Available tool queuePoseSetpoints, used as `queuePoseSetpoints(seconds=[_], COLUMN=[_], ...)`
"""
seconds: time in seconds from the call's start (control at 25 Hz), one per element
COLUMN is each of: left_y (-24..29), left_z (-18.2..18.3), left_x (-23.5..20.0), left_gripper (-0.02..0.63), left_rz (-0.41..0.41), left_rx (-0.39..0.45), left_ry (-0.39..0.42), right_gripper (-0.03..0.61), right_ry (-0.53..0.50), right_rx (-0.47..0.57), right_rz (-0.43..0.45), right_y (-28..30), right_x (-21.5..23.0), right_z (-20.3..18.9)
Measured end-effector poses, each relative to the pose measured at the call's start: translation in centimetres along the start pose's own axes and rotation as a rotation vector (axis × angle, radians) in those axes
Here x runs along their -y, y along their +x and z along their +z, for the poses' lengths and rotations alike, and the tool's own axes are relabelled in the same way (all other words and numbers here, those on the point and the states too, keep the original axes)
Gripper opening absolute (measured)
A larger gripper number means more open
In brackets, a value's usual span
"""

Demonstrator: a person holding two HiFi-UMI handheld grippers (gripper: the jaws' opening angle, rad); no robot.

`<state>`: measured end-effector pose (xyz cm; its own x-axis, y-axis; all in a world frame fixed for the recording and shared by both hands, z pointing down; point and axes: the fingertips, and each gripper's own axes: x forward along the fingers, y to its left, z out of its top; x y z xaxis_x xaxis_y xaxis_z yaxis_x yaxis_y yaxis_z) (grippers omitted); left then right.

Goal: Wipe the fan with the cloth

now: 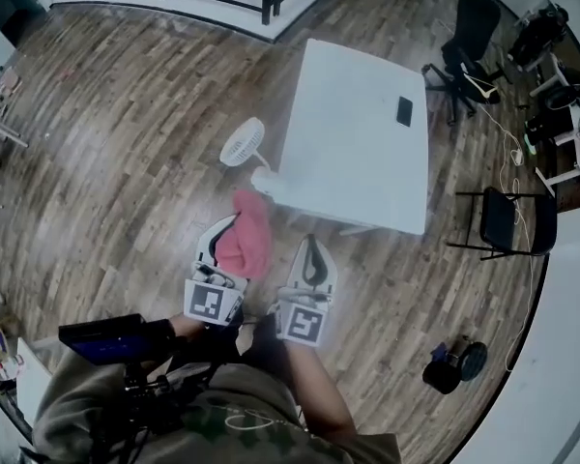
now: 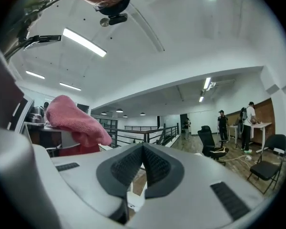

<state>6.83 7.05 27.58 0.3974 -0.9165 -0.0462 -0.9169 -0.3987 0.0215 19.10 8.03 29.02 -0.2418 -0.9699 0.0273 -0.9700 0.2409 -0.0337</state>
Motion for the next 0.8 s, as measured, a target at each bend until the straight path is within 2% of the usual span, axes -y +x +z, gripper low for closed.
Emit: queuePoseSetpoints(seconds=[0.16, 0.24, 0.4, 0.56, 0.8], left_y=[-2.2, -3.0, -4.6, -7.4, -17.4], left_z=[3.8, 5.0, 5.3, 4.5, 3.6], left_x=[0.2, 0.1, 0.5, 2.2, 4.5], left_gripper=[0.083, 0.083, 0.083, 0.083, 0.083], left_rz=[-0.012, -0.002, 0.03, 0.03, 0.14], left_rx=[0.026, 0.051, 0.029, 0.03, 0.047], left_ry=[0.044, 0.039, -0.041, -0.046, -0.065], right_gripper=[-0.003, -0.003, -0.002, -0.002, 0.008], right_ry=[-0.038, -0.017, 0.009, 0.008, -0.004], right_rx=[0.037, 0.048, 0.007, -0.013, 0.028], right_rz=[0.002, 0.005, -0.002, 0.067, 0.156], right_y=[-1.3, -1.6, -4.6, -8.1, -16.6], right_x=[-0.5, -0.6, -1.0, -3.2, -5.9], right_z=[4.0, 5.0, 5.2, 5.0, 4.9])
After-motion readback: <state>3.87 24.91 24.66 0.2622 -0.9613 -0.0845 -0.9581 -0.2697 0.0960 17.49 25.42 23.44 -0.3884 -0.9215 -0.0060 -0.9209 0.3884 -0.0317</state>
